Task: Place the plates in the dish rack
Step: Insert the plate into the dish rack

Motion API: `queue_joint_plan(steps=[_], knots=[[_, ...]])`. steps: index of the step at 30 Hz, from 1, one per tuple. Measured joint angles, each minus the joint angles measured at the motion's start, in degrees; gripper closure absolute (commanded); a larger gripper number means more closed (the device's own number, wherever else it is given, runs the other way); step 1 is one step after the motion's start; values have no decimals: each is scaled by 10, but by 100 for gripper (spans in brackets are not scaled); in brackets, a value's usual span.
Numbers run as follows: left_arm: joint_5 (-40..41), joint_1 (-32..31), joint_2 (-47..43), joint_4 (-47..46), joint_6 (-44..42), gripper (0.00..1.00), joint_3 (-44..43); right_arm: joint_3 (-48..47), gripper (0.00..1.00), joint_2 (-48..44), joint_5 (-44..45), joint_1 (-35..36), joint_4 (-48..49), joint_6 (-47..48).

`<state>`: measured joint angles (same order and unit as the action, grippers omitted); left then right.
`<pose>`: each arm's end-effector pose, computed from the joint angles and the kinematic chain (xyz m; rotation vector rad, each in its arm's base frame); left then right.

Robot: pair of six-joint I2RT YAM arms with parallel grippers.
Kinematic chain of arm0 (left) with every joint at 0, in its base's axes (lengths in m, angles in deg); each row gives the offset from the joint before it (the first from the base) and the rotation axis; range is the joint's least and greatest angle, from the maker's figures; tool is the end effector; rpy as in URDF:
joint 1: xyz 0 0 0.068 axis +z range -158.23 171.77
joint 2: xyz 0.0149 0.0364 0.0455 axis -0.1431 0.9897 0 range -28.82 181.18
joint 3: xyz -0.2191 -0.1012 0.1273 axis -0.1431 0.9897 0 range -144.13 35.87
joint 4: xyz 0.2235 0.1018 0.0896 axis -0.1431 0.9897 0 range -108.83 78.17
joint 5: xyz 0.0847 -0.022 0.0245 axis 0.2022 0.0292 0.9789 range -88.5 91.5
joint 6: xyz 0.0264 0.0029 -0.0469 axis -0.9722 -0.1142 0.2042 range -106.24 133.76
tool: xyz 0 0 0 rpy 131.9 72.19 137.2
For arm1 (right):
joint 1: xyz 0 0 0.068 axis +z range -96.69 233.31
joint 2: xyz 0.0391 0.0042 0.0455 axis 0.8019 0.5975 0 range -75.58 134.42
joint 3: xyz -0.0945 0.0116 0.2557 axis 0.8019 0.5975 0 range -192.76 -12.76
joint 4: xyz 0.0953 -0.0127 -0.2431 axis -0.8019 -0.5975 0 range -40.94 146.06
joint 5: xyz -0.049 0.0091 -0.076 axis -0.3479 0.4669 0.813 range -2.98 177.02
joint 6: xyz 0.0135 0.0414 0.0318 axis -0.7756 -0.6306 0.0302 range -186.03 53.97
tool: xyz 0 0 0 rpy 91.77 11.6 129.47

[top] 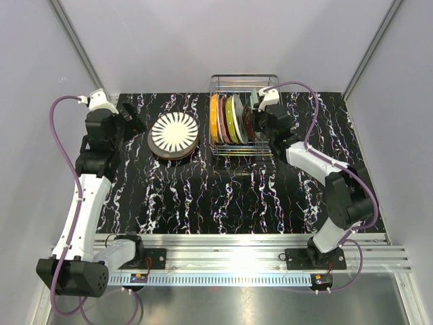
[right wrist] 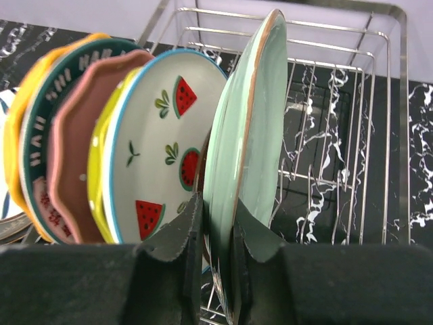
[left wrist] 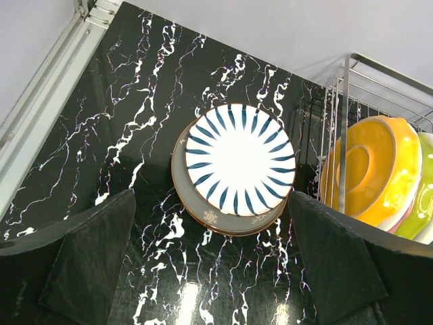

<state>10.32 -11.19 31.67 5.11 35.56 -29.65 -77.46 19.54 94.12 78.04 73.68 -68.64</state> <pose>0.2319 -0.0066 0.3891 -0.4134 1.8541 -0.1477 0.3577 0.1598 0.2800 -0.2573 1.7797 0.2306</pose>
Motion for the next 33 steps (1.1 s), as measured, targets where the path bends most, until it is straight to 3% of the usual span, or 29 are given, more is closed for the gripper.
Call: queue_joint_plan(steps=[14, 24, 33], knots=[[0, 0, 8, 4, 0, 1, 0, 0, 83, 35, 18, -1, -23, 6], [-1, 0, 20, 5, 0, 1, -1, -7, 67, 35, 16, -1, -15, 8], [-4, 0, 24, 5, 0, 1, -1, -13, 64, 31, 12, 0, -4, 13]])
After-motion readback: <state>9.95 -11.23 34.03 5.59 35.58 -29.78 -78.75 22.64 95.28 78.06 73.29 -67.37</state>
